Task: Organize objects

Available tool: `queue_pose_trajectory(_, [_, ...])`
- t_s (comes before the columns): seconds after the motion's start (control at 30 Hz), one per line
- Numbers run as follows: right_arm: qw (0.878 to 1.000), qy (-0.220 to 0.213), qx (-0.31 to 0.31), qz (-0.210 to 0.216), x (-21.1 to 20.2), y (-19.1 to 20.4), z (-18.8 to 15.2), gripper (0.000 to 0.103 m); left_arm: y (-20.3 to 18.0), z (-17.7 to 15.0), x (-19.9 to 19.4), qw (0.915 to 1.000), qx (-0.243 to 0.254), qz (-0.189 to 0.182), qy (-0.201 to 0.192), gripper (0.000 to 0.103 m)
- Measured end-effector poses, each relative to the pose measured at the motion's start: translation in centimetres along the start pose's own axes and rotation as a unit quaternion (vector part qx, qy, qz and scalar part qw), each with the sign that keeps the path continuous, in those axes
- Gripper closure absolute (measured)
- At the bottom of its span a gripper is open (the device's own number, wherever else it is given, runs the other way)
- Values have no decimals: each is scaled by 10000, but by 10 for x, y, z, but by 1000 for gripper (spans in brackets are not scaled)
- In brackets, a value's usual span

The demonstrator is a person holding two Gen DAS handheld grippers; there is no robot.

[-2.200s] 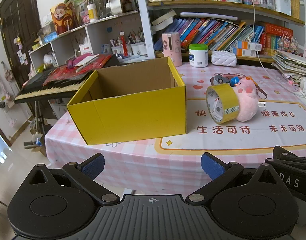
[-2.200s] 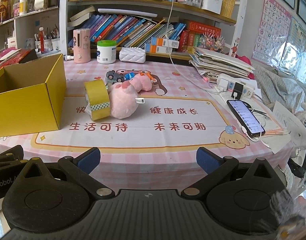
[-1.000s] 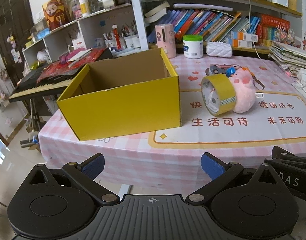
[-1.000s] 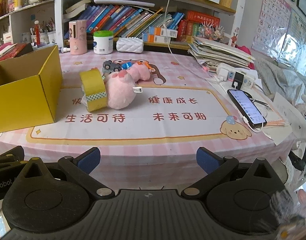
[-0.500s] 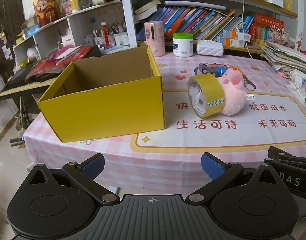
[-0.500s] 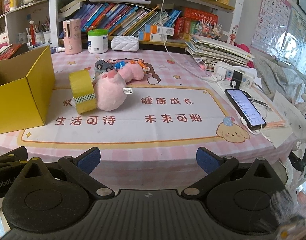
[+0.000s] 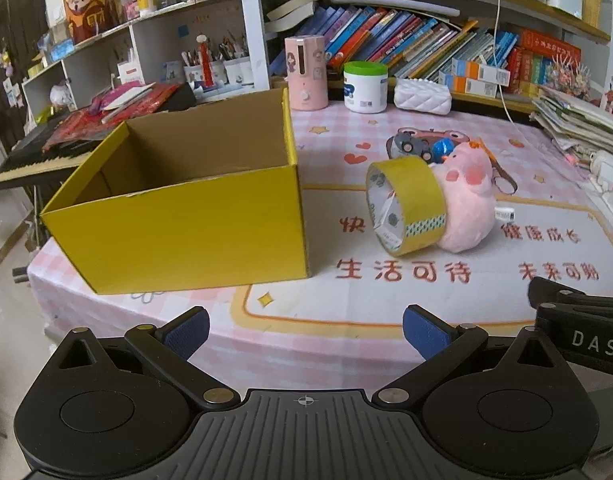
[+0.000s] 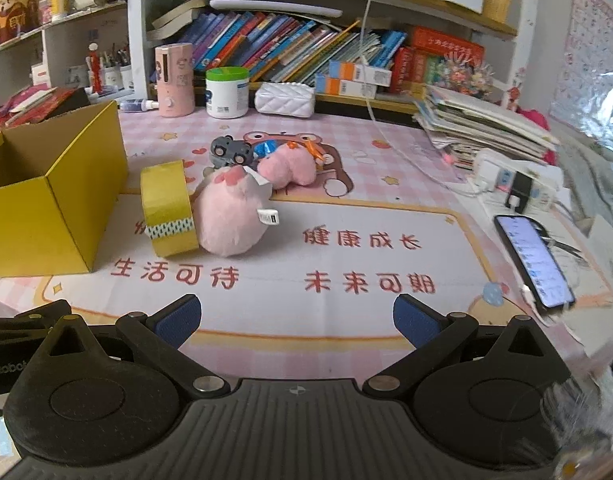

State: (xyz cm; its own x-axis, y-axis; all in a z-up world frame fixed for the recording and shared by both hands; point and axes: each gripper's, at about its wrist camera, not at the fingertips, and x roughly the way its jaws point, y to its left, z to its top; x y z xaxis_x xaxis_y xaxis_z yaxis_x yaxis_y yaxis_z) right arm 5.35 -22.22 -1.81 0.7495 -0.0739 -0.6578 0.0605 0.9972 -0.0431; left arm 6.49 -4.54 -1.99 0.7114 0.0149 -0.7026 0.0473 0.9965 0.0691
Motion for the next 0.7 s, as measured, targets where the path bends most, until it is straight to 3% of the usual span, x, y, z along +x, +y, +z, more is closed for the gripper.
queue_pose_trajectory(0.37, [9982,299,-60,512,50,-26,30,0,-25,15,21,9987,-260,385,192,0])
queue_pose_trajectory(0.57, [9973,80,-12,729,70,-43,45,0,-28,15,28,9967,-507,497,397,0])
queue_pose_trajectory(0.7, [9965,-75,63,831,84,-51,55,13,-31,14,28,9951,-582,671,436,0])
